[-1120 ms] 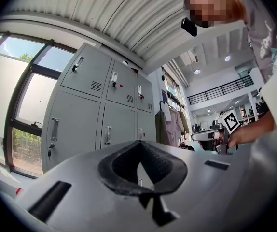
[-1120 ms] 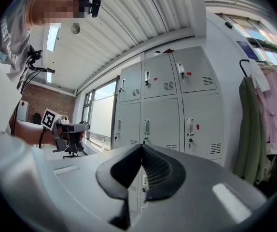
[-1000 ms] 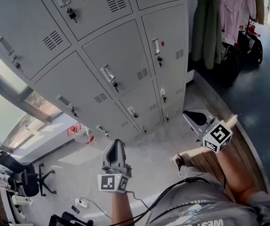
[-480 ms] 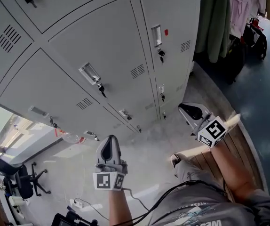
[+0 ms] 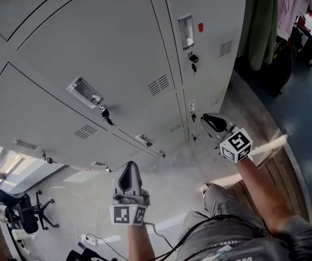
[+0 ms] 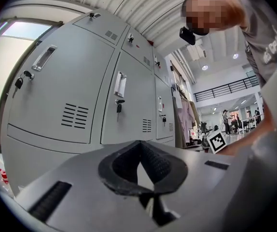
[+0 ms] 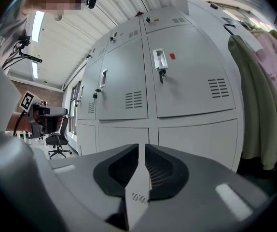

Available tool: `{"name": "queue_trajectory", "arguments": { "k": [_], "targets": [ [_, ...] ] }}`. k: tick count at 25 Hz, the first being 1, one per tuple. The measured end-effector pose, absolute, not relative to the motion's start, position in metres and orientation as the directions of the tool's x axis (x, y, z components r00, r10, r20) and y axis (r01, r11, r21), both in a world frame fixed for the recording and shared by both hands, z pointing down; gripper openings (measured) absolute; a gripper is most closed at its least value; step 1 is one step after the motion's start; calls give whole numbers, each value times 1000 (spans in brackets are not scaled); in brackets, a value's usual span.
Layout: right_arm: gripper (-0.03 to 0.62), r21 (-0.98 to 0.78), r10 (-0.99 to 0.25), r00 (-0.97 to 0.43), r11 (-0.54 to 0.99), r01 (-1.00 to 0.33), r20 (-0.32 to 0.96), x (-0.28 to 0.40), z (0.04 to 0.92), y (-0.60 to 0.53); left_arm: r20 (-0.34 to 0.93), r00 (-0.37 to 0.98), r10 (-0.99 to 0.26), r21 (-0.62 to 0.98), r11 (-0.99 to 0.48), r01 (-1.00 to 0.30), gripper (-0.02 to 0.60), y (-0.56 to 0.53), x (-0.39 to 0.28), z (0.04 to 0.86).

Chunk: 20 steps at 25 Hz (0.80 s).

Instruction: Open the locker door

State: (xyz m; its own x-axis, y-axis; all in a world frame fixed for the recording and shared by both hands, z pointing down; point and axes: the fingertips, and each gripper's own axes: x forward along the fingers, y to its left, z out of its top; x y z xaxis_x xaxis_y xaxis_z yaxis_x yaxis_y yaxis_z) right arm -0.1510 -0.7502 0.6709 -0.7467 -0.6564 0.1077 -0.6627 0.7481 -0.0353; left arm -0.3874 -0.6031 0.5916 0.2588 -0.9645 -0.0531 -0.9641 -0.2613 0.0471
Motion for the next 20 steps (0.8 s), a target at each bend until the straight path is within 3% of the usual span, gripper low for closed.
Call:
{"name": "queue_trajectory", "arguments": {
  "k": [13,20],
  "targets": [
    [75,-52,-649,-700,721,-691,298,-184,818,-850,-23,245,-969,109,-246,-963,6,-628,-386,671],
    [101,-47,-656,-680,708,-705,326,-196,841,-874,-8,231,-973,121,-231,-965,6,-631,-392,690]
  ]
}}
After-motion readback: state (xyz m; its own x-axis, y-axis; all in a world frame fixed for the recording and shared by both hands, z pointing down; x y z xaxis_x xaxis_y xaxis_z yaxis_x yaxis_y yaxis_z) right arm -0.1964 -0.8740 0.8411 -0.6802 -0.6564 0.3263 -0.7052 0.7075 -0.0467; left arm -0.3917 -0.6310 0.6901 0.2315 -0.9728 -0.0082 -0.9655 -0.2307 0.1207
